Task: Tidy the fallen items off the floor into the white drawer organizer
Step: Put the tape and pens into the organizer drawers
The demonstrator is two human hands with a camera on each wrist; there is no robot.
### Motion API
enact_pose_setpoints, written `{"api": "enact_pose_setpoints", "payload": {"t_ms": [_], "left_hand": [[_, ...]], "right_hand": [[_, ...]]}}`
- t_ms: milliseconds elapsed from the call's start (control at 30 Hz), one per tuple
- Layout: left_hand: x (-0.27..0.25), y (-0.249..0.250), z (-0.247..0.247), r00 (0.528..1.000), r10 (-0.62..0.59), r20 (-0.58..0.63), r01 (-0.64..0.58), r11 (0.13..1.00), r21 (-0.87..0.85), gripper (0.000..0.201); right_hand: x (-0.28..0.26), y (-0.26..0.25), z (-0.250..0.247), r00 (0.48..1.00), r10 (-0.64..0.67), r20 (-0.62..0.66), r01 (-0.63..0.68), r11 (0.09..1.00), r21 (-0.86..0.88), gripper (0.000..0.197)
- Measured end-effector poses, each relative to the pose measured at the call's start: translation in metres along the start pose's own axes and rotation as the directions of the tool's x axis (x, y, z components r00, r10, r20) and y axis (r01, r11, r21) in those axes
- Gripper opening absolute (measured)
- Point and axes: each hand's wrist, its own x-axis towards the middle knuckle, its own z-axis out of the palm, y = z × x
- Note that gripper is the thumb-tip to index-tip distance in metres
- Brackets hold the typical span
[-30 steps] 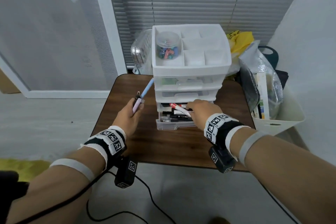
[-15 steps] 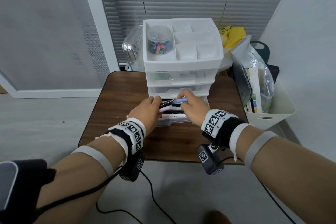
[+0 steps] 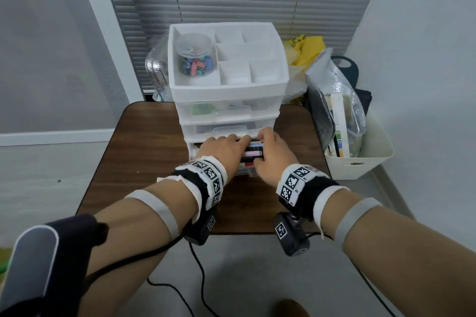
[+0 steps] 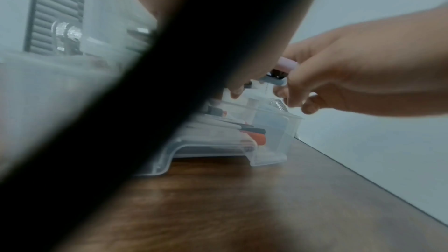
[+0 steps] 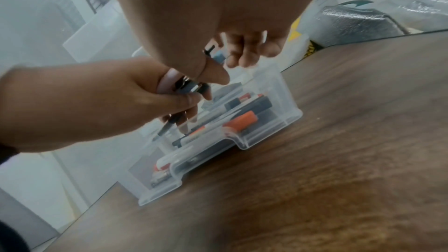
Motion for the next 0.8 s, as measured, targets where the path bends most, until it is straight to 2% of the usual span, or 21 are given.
{"api": "enact_pose_setpoints", "payload": {"t_ms": [133,200,300,400,533,600,700,767,800], "left_hand": [[0.008,-0.001,0.006,0.998,-0.051,-0.039,0.047,0.994,-0.097,0.037],[0.008,-0.007,0.008,0.998,-0.057,-0.012,0.055,0.989,-0.140,0.042],[0.005,-0.016,0.010,0.999,-0.047,0.004,0.047,0.987,-0.152,0.045],[-0.001,-0.024,0.016,0.999,-0.027,-0.026,0.022,0.980,-0.195,0.035],[-0.017,-0.035,0.026,0.982,-0.053,-0.179,-0.012,0.939,-0.344,0.032],[-0.027,-0.043,0.028,0.965,-0.137,-0.226,0.051,0.936,-0.349,0.046],[-0.042,-0.058,0.033,0.928,-0.309,-0.206,0.221,0.906,-0.360,0.084],[-0.048,-0.065,0.040,0.894,-0.413,-0.171,0.307,0.845,-0.437,0.105],[-0.050,-0.067,0.042,0.874,-0.468,-0.131,0.337,0.778,-0.530,0.109]], "right_hand": [[-0.003,0.018,-0.001,0.981,0.071,-0.178,-0.096,0.986,-0.134,0.044],[-0.004,0.025,-0.003,0.974,0.132,-0.182,-0.150,0.985,-0.089,0.048],[-0.005,0.037,-0.003,0.972,0.217,-0.089,-0.211,0.975,0.072,0.057],[-0.005,0.045,-0.001,0.965,0.260,0.039,-0.262,0.940,0.217,0.074],[-0.005,0.053,0.005,0.944,0.287,0.163,-0.322,0.907,0.270,0.104],[-0.002,0.056,0.008,0.937,0.300,0.181,-0.340,0.904,0.260,0.112],[0.005,0.061,0.011,0.932,0.310,0.187,-0.354,0.892,0.280,0.120],[0.008,0.061,0.010,0.939,0.298,0.174,-0.339,0.889,0.307,0.127],[0.009,0.061,0.009,0.944,0.284,0.169,-0.324,0.893,0.311,0.130]]}}
